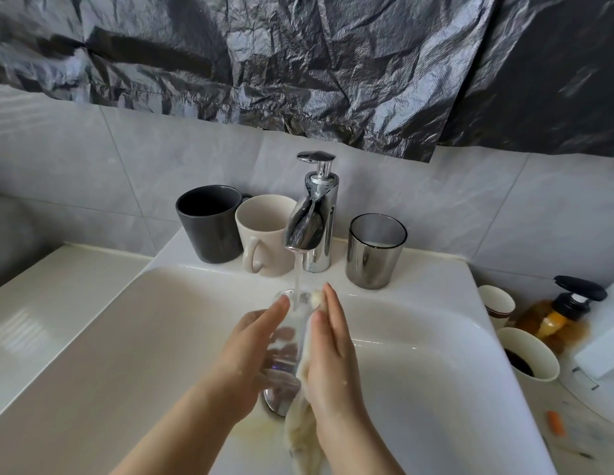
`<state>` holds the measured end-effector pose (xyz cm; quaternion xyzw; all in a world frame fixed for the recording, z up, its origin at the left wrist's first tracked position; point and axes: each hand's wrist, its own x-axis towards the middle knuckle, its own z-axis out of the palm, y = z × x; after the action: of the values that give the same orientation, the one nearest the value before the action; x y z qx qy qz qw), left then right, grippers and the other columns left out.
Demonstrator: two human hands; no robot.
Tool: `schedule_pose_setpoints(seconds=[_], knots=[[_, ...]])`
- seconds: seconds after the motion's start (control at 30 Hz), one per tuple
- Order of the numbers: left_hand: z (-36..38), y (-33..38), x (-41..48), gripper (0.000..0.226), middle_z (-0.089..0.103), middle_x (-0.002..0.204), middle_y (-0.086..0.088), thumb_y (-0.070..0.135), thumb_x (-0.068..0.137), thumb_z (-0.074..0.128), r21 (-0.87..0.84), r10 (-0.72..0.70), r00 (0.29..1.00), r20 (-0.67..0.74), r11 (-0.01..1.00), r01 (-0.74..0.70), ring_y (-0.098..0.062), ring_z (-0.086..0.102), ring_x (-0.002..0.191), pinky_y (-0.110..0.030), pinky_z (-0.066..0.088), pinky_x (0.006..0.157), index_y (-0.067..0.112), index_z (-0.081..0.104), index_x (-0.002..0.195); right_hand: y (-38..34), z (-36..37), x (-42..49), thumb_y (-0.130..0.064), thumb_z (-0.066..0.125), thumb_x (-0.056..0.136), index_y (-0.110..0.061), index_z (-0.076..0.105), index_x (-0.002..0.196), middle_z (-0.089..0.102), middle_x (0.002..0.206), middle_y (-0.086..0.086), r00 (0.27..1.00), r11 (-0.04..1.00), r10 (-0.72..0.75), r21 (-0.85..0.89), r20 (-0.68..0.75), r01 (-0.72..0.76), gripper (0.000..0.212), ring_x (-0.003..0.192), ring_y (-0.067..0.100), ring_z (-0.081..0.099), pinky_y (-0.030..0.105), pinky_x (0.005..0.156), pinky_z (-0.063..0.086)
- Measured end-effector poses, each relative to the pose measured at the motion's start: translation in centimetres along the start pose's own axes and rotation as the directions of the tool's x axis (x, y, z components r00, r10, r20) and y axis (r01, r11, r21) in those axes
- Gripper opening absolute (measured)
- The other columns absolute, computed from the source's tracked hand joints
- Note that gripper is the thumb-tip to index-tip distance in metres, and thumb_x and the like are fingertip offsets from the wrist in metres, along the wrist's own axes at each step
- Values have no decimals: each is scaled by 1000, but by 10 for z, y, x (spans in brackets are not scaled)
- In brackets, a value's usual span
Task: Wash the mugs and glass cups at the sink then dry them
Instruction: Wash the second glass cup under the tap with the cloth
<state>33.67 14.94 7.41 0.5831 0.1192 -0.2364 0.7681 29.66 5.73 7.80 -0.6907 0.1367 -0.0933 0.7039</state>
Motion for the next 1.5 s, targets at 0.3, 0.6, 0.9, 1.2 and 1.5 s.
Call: schedule_pose_setpoints(seconds=[0.3, 0.6, 0.9, 1.2, 1.5], knots=[[1, -5, 3, 69, 66, 83, -14, 59, 68, 61, 69, 33, 999, 25, 997, -34, -22, 63, 61, -28, 47, 50, 8, 62, 113, 1, -2, -4, -21, 33, 101, -58, 29, 123, 8, 144, -30, 980, 972, -97, -196, 174, 131, 44, 138, -11, 3, 13, 111, 11], [-2, -5, 7, 73, 68, 90, -12, 64, 69, 70, -65, 72, 996, 46, 996, -69, -27, 65, 70, -28, 47, 54, 13, 57, 120, 0, 4, 3, -26, 31, 101, -44, 29, 142, 17, 152, -23, 991, 981, -40, -182, 128, 63, 45, 140, -7, 14, 20, 115, 19], [-1, -3, 2, 45, 65, 66, -9, 47, 90, 51, -19, 2, 995, 95, 1000, 0, -19, 59, 47, -24, 45, 46, 6, 69, 98, -3, 0, 10, -28, 34, 100, -37, 34, 142, 32, 150, -19, 1000, 999, 1, -51, -1, -1, 43, 137, -2, 29, 28, 116, 24], [0, 4, 3, 59, 70, 94, -14, 57, 75, 57, -31, 49, 991, 121, 999, -45, -27, 66, 74, -32, 50, 62, 11, 66, 110, -14, -4, 0, -33, 39, 99, -52, 38, 129, 47, 122, -32, 999, 997, 39, 71, 5, -39, 36, 100, -16, 51, 10, 89, 40], [3, 5, 0, 64, 69, 100, -18, 58, 76, 60, -25, 42, 994, 105, 999, -40, -30, 68, 74, -36, 55, 65, 10, 62, 119, -19, -3, -1, -28, 40, 99, -53, 36, 122, 46, 137, -23, 1000, 998, -22, 54, 7, 22, 34, 116, -14, 47, 10, 96, 39]])
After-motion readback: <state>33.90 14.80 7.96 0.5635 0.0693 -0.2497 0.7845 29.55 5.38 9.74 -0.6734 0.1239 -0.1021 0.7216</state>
